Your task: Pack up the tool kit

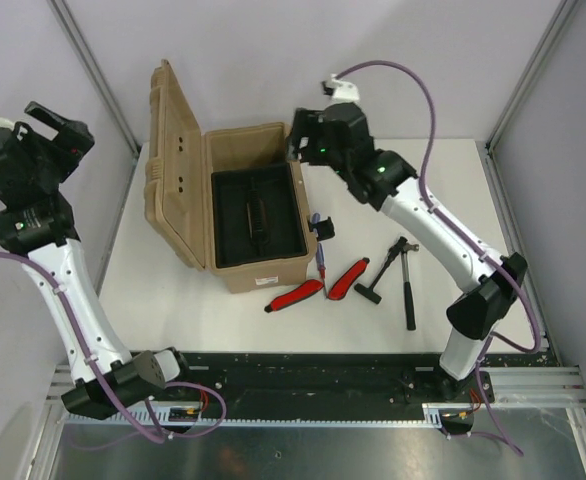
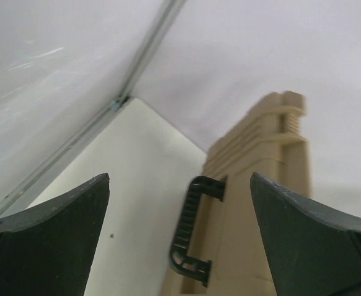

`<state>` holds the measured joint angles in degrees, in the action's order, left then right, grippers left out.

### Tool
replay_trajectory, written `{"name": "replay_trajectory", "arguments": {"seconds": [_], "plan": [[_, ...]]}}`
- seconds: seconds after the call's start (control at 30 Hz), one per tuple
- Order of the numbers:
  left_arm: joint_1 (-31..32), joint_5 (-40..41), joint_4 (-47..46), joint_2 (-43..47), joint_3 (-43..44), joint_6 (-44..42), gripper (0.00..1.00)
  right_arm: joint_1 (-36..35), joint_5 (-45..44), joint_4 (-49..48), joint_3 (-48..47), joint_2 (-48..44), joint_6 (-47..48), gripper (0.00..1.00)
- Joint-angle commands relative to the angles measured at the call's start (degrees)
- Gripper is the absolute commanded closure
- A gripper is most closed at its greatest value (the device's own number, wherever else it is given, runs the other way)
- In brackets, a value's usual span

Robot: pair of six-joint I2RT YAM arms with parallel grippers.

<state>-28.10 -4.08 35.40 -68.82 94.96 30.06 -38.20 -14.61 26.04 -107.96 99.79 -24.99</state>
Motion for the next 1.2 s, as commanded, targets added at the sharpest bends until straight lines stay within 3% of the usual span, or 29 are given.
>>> {"name": "replay_trajectory", "arguments": {"seconds": [0.0, 0.17, 0.4, 0.6, 0.9, 0.97, 1.07, 1.17], "plan": [[2.3, -14.6, 0.2, 0.8, 5.4, -2.0, 0.01, -8.8, -7.1, 7.1, -7.7, 5.3, 7.5, 0.24], [9.6, -22.8, -0.7, 1.3, 9.9, -5.7, 0.01, -12.9, -7.1, 11.1, -13.3, 12.6, 6.5, 0.26], [16.8, -26.1, -0.8, 1.9, 10.9, -9.1, 0.0, -14.6, -3.5, 15.1, -17.0, 20.9, 3.4, 0.33], [19.0, -24.8, -0.8, 1.6, 10.0, -10.2, 0.01, -15.4, -0.7, 13.0, -14.5, 22.9, 3.5, 0.44], [19.4, -24.1, -0.6, 1.2, 9.4, -10.8, 0.0, -15.5, 0.4, 12.9, -14.6, 25.7, 1.8, 0.49], [19.5, -24.0, -0.6, 1.1, 9.3, -10.9, 0.01, -15.6, 0.2, 13.0, -14.7, 26.1, 1.7, 0.59], [19.6, -23.9, -0.5, 1.1, 9.2, -11.0, 0.01, -15.6, 0.0, 13.1, -15.6, 26.4, 2.0, 0.88], [19.6, -23.4, -0.5, 1.1, 9.2, -11.1, 0.0, -15.9, -1.3, 12.6, -17.2, 25.9, 2.8, 0.99]]}}
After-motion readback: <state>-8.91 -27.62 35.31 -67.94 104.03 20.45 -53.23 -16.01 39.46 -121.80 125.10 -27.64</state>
